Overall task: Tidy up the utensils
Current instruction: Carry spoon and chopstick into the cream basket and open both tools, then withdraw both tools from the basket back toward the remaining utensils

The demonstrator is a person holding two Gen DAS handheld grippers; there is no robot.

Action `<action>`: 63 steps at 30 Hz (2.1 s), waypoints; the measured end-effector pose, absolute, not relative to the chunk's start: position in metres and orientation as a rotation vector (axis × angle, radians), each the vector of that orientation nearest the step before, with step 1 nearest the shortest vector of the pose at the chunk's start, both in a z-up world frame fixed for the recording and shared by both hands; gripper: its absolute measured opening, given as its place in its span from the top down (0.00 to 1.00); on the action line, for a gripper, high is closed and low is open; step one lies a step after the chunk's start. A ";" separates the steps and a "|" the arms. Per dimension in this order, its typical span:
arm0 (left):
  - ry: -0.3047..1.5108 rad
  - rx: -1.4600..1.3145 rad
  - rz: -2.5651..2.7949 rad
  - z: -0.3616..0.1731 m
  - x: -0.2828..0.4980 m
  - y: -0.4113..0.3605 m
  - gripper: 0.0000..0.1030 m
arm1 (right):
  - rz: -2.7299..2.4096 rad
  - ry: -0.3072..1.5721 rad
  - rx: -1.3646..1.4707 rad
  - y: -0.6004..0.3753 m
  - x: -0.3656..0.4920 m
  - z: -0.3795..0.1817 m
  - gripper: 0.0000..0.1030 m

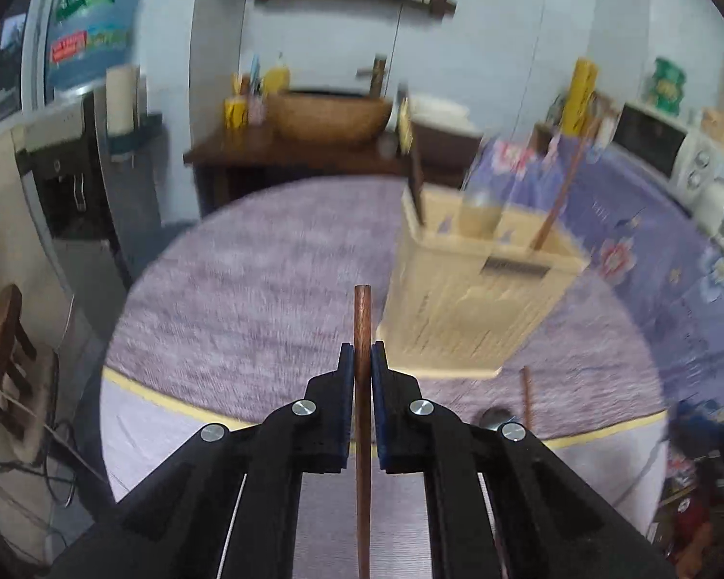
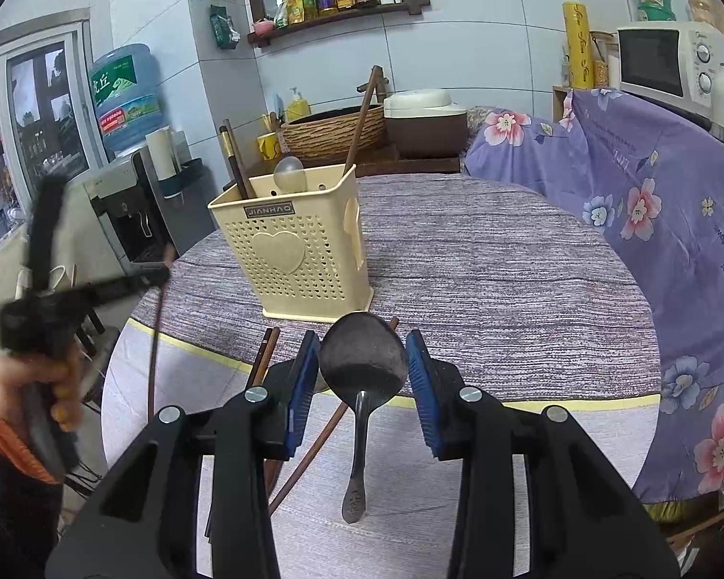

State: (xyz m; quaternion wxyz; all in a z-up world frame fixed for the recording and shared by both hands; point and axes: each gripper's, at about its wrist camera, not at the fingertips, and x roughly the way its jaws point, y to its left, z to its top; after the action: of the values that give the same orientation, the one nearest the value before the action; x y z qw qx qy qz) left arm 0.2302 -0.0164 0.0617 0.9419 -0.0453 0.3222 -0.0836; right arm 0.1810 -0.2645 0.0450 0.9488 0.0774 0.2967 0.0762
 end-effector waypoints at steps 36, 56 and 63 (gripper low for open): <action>0.284 -0.143 -0.198 0.205 0.302 -0.054 0.92 | 0.157 0.299 0.075 -0.211 0.332 0.163 0.63; 0.521 -0.158 -0.220 0.090 0.312 -0.043 0.91 | 0.124 0.415 -0.004 -0.199 0.334 0.062 0.57; 0.577 -0.085 -0.167 0.069 0.269 -0.035 0.52 | 0.104 0.459 -0.003 -0.207 0.293 0.062 0.51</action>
State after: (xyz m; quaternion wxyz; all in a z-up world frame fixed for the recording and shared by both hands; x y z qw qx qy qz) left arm 0.2693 -0.0351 0.0693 0.9544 -0.0419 0.2839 -0.0823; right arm 0.2927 -0.2072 0.0621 0.9725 -0.0014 0.2272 0.0515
